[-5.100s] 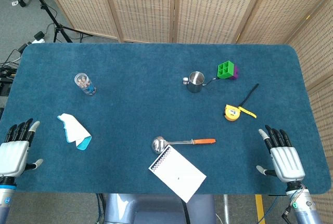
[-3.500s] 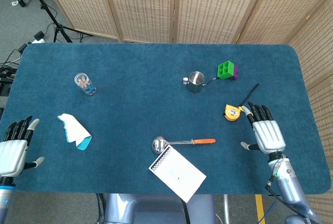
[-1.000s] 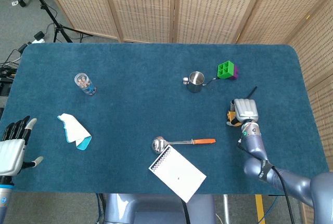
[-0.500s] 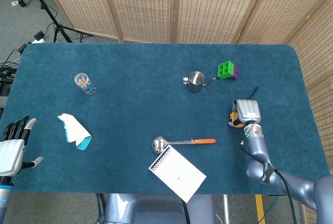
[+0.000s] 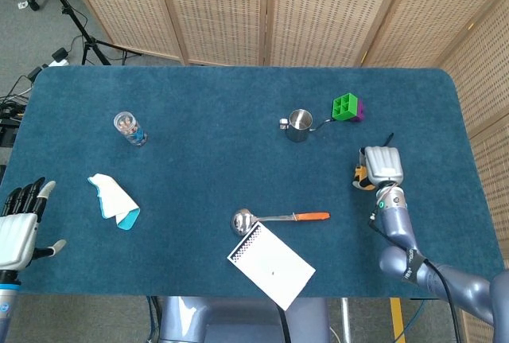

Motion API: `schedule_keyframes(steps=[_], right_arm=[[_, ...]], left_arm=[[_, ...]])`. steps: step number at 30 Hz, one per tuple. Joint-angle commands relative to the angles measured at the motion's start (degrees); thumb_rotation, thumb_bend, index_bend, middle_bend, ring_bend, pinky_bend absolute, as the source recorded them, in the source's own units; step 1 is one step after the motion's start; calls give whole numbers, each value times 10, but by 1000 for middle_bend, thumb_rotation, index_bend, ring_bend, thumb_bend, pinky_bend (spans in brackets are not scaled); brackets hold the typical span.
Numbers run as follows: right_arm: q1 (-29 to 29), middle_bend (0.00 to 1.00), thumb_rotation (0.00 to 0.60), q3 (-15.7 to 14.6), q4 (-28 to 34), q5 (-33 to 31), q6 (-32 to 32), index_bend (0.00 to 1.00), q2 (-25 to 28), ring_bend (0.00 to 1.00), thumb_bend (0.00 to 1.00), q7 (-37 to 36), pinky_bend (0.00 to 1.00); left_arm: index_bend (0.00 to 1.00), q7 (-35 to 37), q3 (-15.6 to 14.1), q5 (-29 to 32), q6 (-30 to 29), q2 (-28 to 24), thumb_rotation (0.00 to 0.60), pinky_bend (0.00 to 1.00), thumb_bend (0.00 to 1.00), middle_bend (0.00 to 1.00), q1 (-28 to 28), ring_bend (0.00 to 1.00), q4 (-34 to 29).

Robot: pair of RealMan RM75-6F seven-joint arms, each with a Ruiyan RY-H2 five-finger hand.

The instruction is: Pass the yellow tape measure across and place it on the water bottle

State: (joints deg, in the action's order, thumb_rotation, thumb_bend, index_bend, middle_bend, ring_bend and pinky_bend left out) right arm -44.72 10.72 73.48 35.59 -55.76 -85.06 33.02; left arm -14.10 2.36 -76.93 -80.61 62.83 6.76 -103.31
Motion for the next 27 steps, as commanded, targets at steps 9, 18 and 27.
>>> schedule_keyframes(steps=[9, 18, 27], right_arm=[[-7, 579, 600, 18, 82, -17, -51, 705, 48, 585, 260, 57, 602], [-25, 579, 600, 35, 153, -21, -86, 705, 69, 586, 260, 99, 602], [-75, 579, 600, 59, 208, -38, -115, 705, 50, 586, 260, 166, 602]], left_arm=[[0, 2, 0, -2, -4, -2, 600, 0, 91, 0, -2, 0, -2], [0, 5, 1, -8, -8, -3, 600, 0, 92, 0, -3, 0, -6], [0, 21, -1, -21, -16, -10, 600, 0, 92, 0, -7, 0, -10]])
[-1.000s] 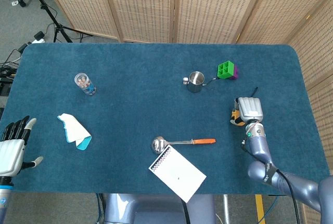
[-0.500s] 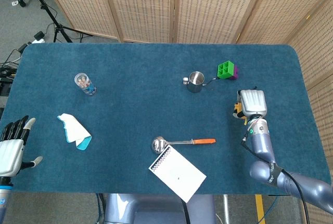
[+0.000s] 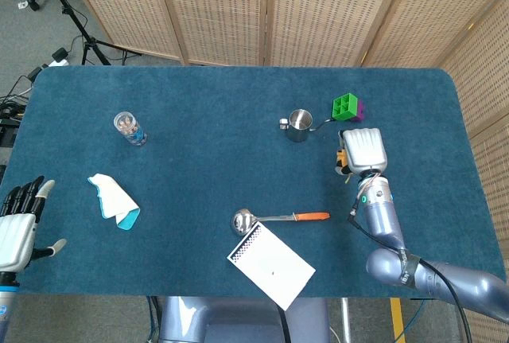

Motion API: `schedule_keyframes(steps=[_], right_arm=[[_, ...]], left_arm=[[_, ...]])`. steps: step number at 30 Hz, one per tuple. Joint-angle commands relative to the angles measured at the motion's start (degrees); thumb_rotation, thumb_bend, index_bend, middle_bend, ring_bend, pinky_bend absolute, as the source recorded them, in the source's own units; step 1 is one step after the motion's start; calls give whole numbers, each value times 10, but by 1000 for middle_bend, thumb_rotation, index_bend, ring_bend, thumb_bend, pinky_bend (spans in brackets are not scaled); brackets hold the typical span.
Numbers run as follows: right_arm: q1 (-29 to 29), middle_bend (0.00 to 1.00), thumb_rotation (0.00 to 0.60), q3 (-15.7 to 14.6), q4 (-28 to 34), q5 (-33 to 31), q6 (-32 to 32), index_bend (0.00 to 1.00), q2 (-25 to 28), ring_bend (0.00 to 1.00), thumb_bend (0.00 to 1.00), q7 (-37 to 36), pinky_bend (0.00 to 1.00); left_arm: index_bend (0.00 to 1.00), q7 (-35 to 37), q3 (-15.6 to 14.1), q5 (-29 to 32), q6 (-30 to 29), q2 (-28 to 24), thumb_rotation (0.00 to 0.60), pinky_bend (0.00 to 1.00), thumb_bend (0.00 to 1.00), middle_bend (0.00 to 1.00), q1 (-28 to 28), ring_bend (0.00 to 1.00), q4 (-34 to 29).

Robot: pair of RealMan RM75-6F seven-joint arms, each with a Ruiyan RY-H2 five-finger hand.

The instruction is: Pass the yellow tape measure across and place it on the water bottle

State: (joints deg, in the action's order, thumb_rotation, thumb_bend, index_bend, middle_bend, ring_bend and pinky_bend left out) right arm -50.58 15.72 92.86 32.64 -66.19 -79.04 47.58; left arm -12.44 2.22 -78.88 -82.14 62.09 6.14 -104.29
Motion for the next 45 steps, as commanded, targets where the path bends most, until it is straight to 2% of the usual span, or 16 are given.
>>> schedule_keyframes(steps=[1, 9, 19, 33, 45], right_arm=[[-23, 579, 600, 12, 19, -11, -13, 705, -14, 586, 260, 27, 602], [-80, 579, 600, 26, 33, -37, -41, 705, -66, 587, 260, 96, 609], [-149, 579, 600, 51, -13, -72, -35, 705, -155, 589, 260, 132, 609], [-231, 579, 600, 90, -140, -115, 32, 705, -252, 589, 260, 132, 609], [-281, 579, 600, 110, -244, -104, 88, 705, -312, 589, 260, 97, 609]], left_arm=[[0, 6, 1, -1, -1, -3, 600, 0, 92, 0, -1, 0, 0], [0, 14, 3, -4, -8, -7, 600, 0, 92, 0, -4, 0, -3], [0, 42, 7, 2, -5, -18, 600, 0, 92, 0, -5, 0, 0], [0, 50, 6, 4, 0, -27, 600, 0, 91, 0, -7, 0, -5], [0, 55, 10, 20, 9, -31, 600, 0, 91, 0, -5, 0, -4]])
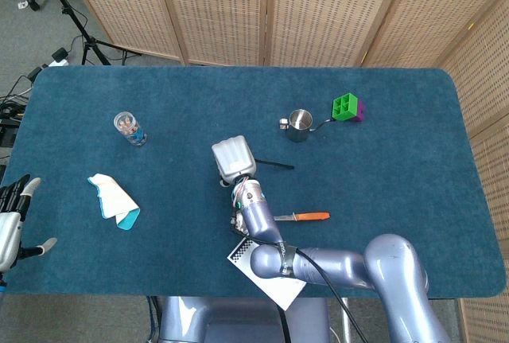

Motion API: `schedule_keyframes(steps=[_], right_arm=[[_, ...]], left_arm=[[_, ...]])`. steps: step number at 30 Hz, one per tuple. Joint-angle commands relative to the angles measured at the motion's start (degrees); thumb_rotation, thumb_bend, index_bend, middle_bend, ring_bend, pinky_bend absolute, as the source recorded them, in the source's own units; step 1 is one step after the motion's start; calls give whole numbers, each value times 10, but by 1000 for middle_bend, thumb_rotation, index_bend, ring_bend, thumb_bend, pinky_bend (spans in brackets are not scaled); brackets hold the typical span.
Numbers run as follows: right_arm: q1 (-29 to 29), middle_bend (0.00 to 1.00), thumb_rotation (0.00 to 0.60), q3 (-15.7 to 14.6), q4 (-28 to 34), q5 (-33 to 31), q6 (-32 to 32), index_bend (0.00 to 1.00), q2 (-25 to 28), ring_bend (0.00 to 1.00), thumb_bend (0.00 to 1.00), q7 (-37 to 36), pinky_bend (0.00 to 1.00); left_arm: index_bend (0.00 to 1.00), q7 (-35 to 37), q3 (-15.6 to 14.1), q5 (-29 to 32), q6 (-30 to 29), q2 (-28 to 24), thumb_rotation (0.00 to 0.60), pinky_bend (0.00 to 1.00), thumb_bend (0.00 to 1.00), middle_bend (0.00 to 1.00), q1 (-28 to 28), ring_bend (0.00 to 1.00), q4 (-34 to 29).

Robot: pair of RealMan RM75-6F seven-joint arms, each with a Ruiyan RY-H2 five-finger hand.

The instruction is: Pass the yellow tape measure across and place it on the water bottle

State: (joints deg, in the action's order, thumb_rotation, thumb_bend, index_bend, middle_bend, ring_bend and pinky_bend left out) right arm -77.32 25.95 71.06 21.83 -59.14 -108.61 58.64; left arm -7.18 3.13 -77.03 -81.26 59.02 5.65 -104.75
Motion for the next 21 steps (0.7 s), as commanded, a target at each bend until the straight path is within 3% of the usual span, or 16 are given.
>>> schedule_keyframes(steps=[1, 13, 16, 21], right_arm=[[-17, 579, 600, 9, -35, 6, 23, 705, -21, 589, 260, -18, 609], [-45, 537, 600, 13, -144, 37, 78, 705, -81, 576, 218, -77, 609], [-43, 471, 600, 16, -152, 46, 83, 689, -88, 514, 184, -97, 594], [-39, 290, 600, 25, -149, 61, 85, 550, -90, 322, 149, -127, 460]], left_arm=[[0, 3, 2, 3, 1, -1, 600, 0, 91, 0, 0, 0, 2], [0, 19, 6, 13, 9, -5, 600, 0, 91, 0, 2, 0, 11], [0, 19, 6, 11, 9, -5, 600, 0, 91, 0, 2, 0, 10], [0, 18, 6, 11, 5, -7, 600, 0, 90, 0, 1, 0, 7]])
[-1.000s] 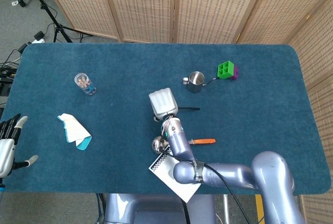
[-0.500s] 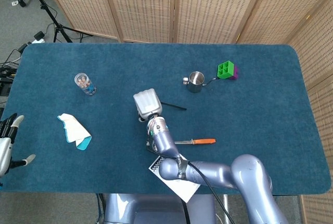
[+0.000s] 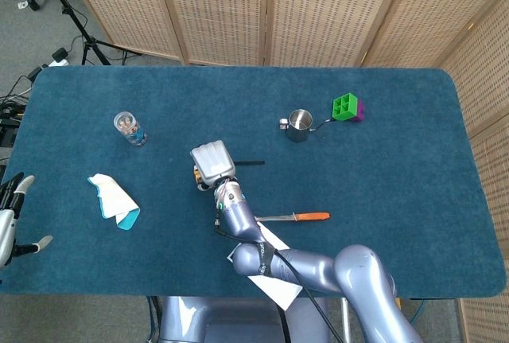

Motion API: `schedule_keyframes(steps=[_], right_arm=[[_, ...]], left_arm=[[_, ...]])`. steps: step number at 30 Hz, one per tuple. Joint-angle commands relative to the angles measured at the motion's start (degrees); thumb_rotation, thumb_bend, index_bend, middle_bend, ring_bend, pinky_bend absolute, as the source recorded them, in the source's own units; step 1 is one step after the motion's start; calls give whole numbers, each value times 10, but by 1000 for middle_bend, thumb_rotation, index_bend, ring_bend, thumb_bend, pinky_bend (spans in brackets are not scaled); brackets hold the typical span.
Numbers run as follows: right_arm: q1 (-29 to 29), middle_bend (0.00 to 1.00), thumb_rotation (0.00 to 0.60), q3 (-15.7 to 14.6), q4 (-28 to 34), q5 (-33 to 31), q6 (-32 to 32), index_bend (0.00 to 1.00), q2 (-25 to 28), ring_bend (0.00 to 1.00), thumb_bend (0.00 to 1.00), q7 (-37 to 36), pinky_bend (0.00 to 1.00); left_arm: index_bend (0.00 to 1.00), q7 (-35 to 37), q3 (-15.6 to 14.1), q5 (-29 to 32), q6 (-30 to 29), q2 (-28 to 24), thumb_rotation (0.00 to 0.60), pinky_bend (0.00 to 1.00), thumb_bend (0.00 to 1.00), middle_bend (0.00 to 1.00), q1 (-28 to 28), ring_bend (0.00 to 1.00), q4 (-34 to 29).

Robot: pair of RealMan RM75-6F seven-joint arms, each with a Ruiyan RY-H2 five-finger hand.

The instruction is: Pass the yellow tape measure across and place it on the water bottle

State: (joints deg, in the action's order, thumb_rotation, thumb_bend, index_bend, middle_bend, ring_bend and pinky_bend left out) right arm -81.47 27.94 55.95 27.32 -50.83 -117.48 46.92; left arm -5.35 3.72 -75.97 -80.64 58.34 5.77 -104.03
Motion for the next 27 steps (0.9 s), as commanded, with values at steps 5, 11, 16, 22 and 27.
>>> schedule_keyframes(steps=[5, 11, 16, 22, 27], right_arm=[[11, 163, 600, 6, 19, 12, 2, 403, 7, 186, 120, -23, 356], [18, 30, 600, 5, 35, 15, 6, 250, 14, 15, 56, -35, 205], [23, 20, 600, 2, 44, 24, 3, 227, 18, 0, 53, -45, 191], [29, 18, 600, -1, 61, 28, -11, 227, 31, 0, 53, -41, 191], [44, 18, 600, -12, 98, 27, -35, 227, 62, 0, 68, -19, 166]], left_arm=[[0, -3, -1, -3, -3, 0, 600, 0, 90, 0, -1, 0, -3], [0, -4, -1, -5, -4, 1, 600, 0, 89, 0, -2, 0, -3], [0, -4, -2, -6, -4, 1, 600, 0, 90, 0, -2, 0, -3], [0, -4, -2, -6, -4, 1, 600, 0, 89, 0, -1, 0, -2], [0, -6, 0, -2, -3, 2, 600, 0, 90, 0, -1, 0, 0]])
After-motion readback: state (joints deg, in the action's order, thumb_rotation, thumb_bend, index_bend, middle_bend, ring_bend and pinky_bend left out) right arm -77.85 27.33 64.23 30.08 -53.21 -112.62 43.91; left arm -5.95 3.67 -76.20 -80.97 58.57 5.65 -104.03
